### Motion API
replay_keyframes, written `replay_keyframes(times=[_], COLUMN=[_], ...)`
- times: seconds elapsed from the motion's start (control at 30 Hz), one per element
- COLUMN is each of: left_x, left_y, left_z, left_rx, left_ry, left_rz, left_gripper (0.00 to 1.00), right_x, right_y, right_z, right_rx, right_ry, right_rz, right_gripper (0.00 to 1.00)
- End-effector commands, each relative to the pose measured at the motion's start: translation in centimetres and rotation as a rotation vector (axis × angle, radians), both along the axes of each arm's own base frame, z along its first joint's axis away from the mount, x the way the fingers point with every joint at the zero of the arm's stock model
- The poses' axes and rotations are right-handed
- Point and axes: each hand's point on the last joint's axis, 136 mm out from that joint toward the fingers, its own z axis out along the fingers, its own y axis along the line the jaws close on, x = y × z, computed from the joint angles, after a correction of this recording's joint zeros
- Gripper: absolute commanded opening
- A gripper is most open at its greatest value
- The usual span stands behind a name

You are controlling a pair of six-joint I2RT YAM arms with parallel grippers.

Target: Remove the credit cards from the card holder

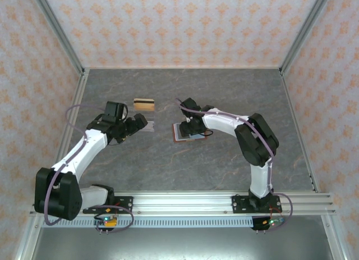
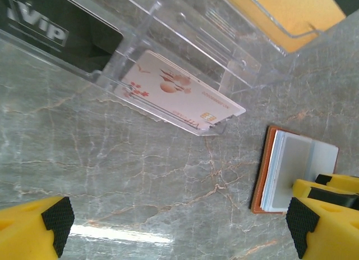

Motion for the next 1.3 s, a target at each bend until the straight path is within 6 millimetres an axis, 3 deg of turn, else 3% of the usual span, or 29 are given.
replay_keyframes(times=[0.0, 0.4, 0.53, 0.83, 1.0, 1.27], left_x=[1.5, 3.4, 3.9, 4.8, 5.1, 5.7], left_y=[-1.5, -8.2, -10.8, -16.2, -17.3, -18.7], left_z=[0.9, -0.3, -0.7, -2.1, -3.5, -5.0], left_rx=[-0.023, -0.103, -0.146, -0.198, -0.181, -0.204], left_ry=[-0.04, -0.026, -0.011, 0.035, 0.072, 0.098], left_rz=[-0.004, -0.102, -0.155, -0.261, -0.268, -0.284], left_gripper=[1.0, 0.98, 0.89, 0.56, 0.42, 0.32], right_x=[-0.2, -0.7, -0.7, -0.6, -0.6, -0.6], right_y=[-0.8, -1.7, -1.8, -2.1, -2.1, -2.1], right_z=[-0.6, -1.8, -1.6, -1.6, -1.5, -1.5], right_rx=[-0.057, -0.049, 0.0, 0.004, 0.007, 0.01], right_ry=[0.025, 0.071, 0.091, 0.098, 0.093, 0.091], right_rz=[-0.002, -0.024, -0.037, -0.056, -0.059, -0.058], right_gripper=[0.52, 0.41, 0.38, 0.33, 0.32, 0.31])
